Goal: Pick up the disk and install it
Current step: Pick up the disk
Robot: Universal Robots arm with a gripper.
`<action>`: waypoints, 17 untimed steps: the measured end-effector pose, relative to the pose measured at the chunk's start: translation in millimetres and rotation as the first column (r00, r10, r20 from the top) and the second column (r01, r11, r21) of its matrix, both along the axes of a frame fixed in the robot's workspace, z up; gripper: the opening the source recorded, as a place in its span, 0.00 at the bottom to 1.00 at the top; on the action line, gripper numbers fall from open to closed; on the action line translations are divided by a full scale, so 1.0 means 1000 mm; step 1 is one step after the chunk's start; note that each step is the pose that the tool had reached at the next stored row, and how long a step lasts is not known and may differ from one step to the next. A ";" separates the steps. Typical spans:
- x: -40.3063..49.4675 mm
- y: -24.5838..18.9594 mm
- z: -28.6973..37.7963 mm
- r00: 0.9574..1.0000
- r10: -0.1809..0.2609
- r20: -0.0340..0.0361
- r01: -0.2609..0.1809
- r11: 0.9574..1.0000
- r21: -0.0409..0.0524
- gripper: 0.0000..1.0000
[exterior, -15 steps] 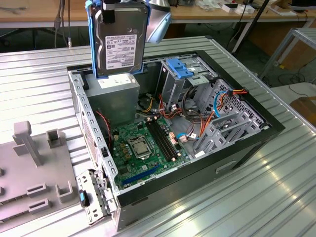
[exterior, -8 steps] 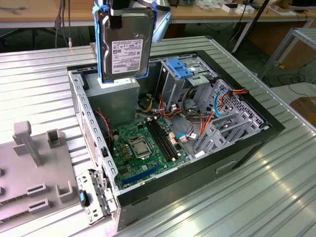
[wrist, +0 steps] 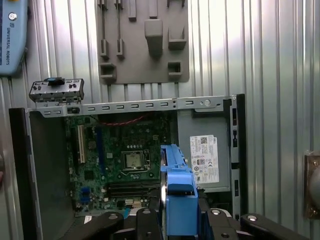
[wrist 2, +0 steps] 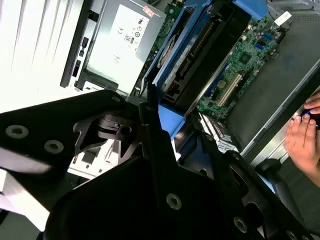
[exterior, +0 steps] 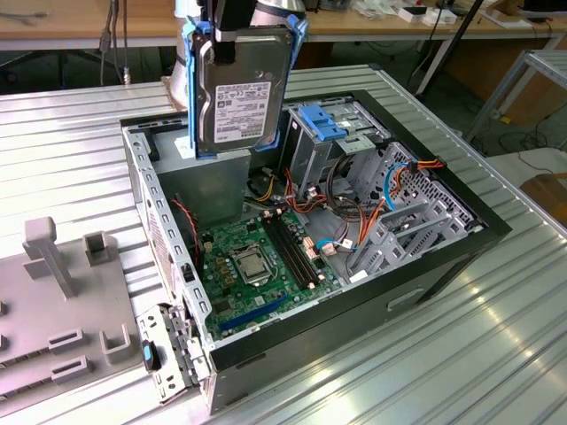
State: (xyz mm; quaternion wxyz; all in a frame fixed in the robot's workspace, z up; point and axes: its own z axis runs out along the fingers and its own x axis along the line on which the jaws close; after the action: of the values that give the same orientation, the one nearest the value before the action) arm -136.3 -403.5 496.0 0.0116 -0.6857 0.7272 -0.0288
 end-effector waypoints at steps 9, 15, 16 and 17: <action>0.0244 -0.0134 -0.0027 1.000 -0.004 0.000 0.004 1.000 -0.004 0.36; 0.0281 -0.0305 -0.0034 1.000 -0.005 0.000 0.005 1.000 -0.006 0.36; 0.0288 -0.0321 -0.0034 1.000 -0.005 0.000 0.005 1.000 -0.007 0.36; 0.0294 -0.0332 -0.0036 1.000 -0.005 0.000 0.005 1.000 -0.009 0.36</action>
State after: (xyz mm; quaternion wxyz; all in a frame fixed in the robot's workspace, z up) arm -107.0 -436.8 492.4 0.0086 -0.6840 0.7288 -0.0320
